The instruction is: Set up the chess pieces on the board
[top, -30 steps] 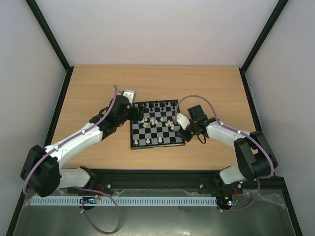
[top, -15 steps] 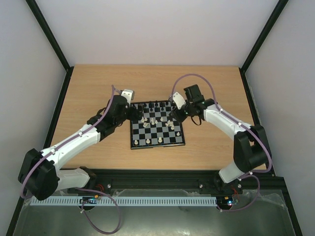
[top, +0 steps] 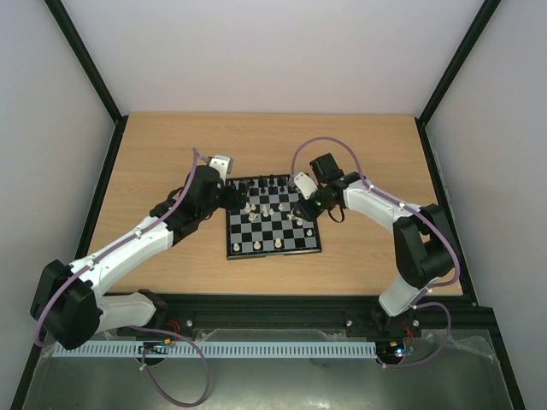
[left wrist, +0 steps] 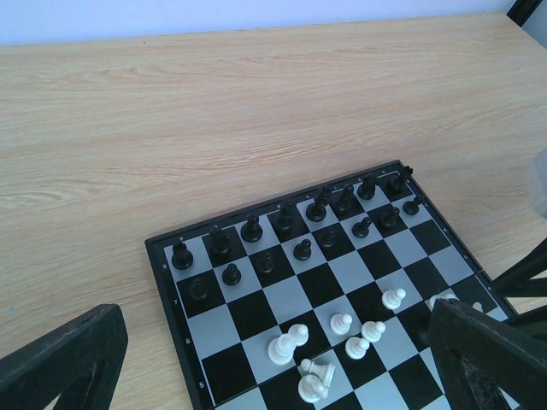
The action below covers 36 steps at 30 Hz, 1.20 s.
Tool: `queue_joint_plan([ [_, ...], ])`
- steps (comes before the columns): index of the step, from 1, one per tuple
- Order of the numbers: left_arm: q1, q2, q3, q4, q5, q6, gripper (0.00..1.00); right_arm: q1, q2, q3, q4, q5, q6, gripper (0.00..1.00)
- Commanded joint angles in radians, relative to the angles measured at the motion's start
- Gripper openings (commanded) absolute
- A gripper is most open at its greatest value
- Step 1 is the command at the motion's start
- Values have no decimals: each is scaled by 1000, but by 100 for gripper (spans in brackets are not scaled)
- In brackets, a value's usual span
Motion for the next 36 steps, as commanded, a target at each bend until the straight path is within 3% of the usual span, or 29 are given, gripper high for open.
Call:
queue_joint_plan([
  [1, 4, -16, 19, -5, -8, 13, 99, 21, 43, -13, -54, 32, 2, 35],
  [24, 4, -9, 20, -5, -2, 12, 99, 48, 73, -37, -73, 119, 14, 31],
  [36, 5, -7, 20, -4, -3, 12, 99, 48, 102, -19, -77, 94, 17, 17],
])
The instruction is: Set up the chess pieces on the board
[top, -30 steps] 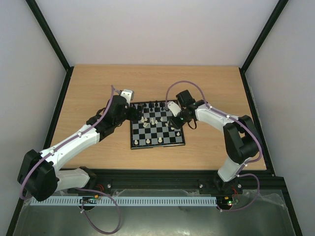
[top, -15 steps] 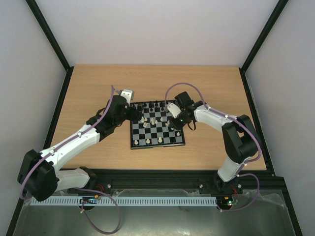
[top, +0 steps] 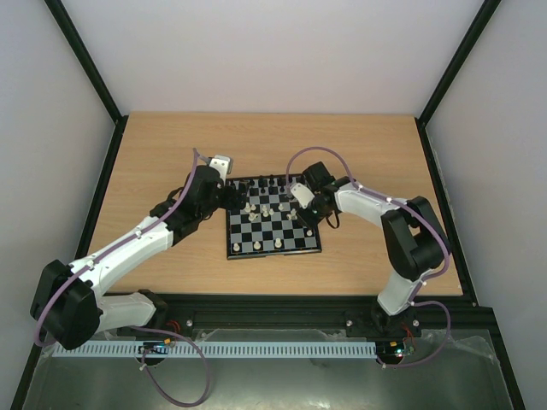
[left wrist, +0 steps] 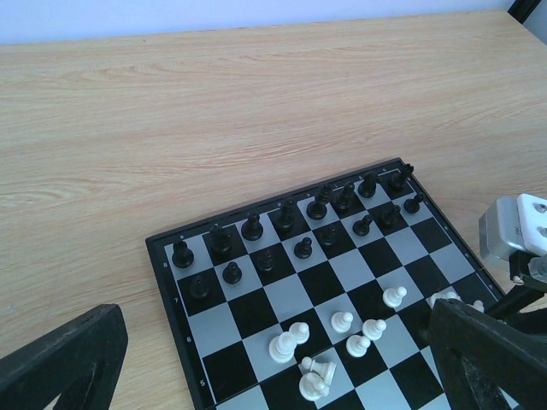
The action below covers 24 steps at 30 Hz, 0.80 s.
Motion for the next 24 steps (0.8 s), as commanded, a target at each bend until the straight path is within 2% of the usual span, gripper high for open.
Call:
queue_joint_plan([
  [1, 5, -7, 20, 0, -4, 10, 99, 5, 19, 6, -56, -15, 8, 15],
  [8, 5, -2, 19, 1, -2, 10, 99, 6, -31, 1, -88, -19, 5, 7],
  [24, 5, 1, 22, -1, 4, 9, 99, 6, -259, -112, -141, -54, -48, 7],
])
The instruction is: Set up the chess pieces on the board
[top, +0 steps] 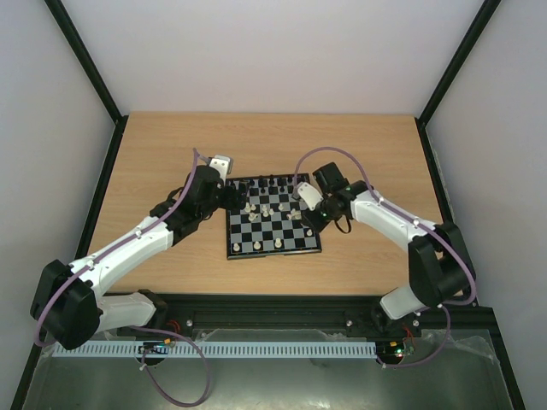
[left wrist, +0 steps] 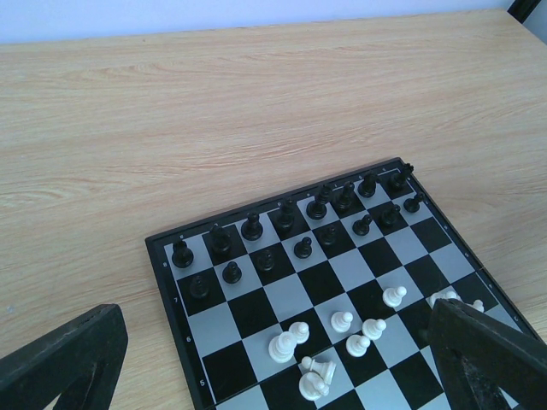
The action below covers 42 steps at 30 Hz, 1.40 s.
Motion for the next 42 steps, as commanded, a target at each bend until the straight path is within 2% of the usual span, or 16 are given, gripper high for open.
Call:
queue_joint_plan([
  [1, 5, 1, 22, 0, 3, 9, 99, 5, -67, -68, -65, -10, -38, 7],
  [14, 4, 7, 24, -2, 3, 10, 99, 24, -187, -208, -27, 9, -82, 8],
  [32, 5, 16, 27, -6, 6, 9, 99, 59, -82, -244, 73, 105, -42, 8],
  [42, 4, 22, 27, -8, 6, 10, 99, 59, -52, -238, 88, 101, -32, 9],
])
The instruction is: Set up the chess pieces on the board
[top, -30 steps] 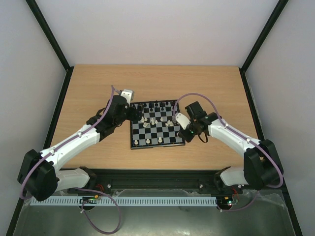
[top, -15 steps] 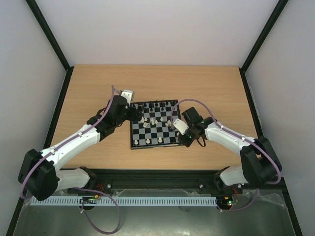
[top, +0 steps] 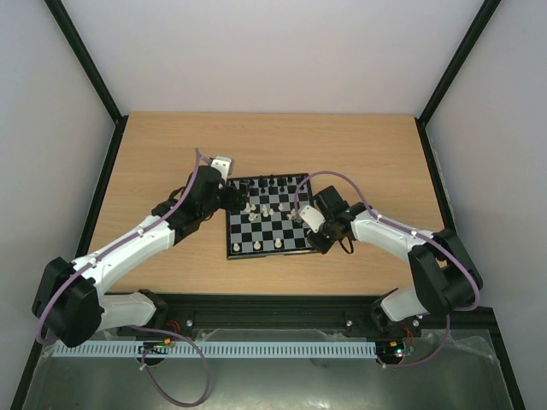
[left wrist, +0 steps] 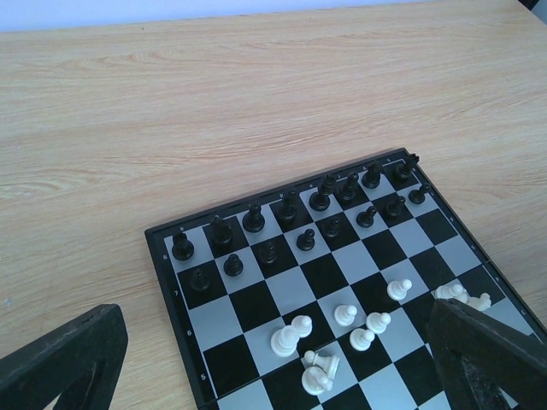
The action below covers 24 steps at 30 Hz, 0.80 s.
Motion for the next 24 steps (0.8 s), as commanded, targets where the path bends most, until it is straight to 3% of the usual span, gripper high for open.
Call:
queue_joint_plan([
  [1, 4, 9, 27, -1, 6, 10, 99, 5, 25, 1, -13, 9, 11, 9],
  [16, 5, 7, 27, -3, 7, 10, 99, 5, -8, 18, -61, -6, 29, 24],
  [24, 5, 6, 28, -3, 11, 10, 99, 4, -60, 111, -176, 18, 66, 25],
])
